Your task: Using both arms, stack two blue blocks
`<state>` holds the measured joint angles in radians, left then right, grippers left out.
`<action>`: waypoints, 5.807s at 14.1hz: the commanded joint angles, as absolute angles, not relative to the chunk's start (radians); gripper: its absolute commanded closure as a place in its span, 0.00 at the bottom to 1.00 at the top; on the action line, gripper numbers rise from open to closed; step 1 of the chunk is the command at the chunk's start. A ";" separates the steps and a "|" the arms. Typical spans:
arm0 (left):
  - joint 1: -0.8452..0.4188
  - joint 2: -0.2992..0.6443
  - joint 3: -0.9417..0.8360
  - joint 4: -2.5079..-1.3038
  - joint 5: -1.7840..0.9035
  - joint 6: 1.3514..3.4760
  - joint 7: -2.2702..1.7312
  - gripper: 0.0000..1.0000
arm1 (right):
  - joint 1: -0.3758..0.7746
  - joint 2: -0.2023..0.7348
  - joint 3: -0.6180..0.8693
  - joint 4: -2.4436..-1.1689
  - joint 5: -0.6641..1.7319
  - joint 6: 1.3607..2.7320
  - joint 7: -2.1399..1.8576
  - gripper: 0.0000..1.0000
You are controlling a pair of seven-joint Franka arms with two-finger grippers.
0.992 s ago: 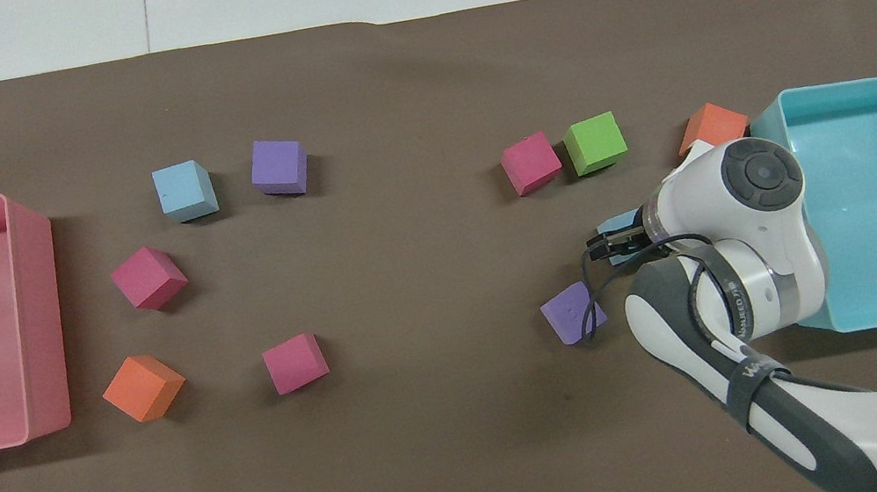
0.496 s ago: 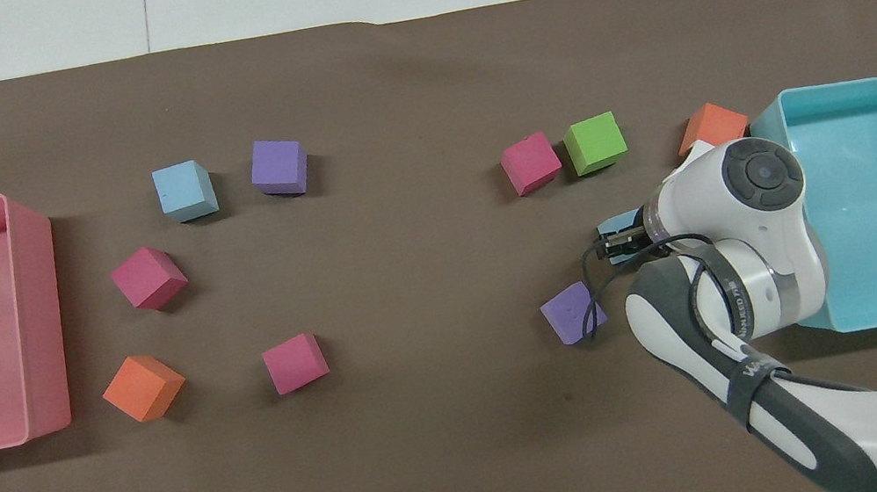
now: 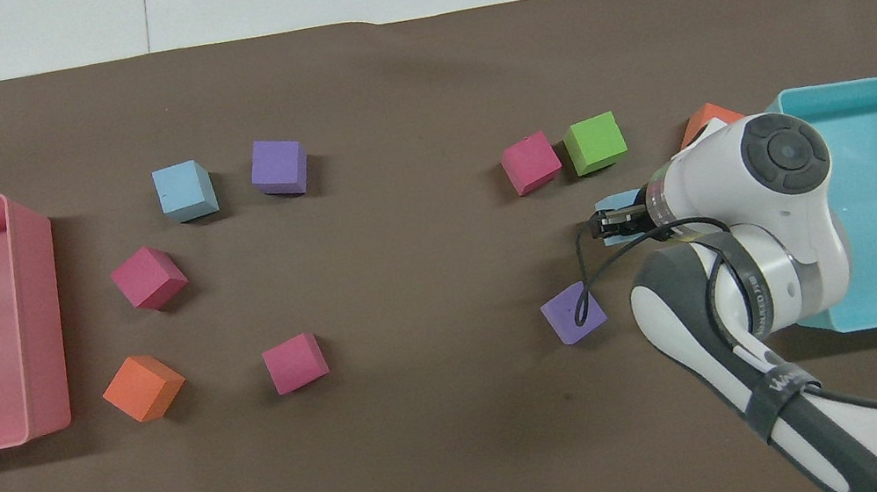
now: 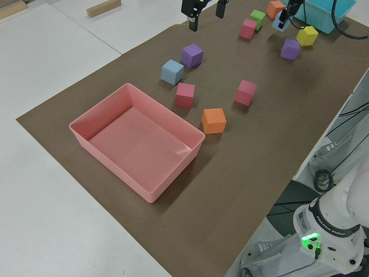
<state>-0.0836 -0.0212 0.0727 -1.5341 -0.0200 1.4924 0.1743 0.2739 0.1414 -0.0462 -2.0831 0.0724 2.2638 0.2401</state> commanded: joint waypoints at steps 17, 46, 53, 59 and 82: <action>-0.072 -0.005 0.063 -1.511 -0.005 1.516 0.183 0.00 | 0.600 0.511 -0.041 -1.436 0.069 1.965 0.733 1.00; -0.086 0.009 0.058 -1.520 -0.014 1.566 0.173 0.00 | 0.650 0.594 -0.037 -1.551 0.097 2.094 0.574 0.00; -0.087 0.057 0.051 -1.505 -0.015 1.591 0.173 0.00 | 0.641 0.453 -0.054 -1.560 0.087 2.063 0.589 0.00; -0.120 0.173 0.049 -1.508 -0.018 1.765 0.158 0.00 | 0.520 0.270 -0.054 -1.635 0.086 1.997 0.533 0.00; -0.252 0.495 0.054 -1.796 -0.008 2.534 -0.114 0.00 | 0.337 0.380 -0.052 -1.904 1.029 2.180 -0.041 1.00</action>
<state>-0.2265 0.4771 0.0365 -1.7883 -0.0206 2.4990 -0.0922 0.3502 0.3664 -0.0584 -1.8922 0.9614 2.1795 0.0063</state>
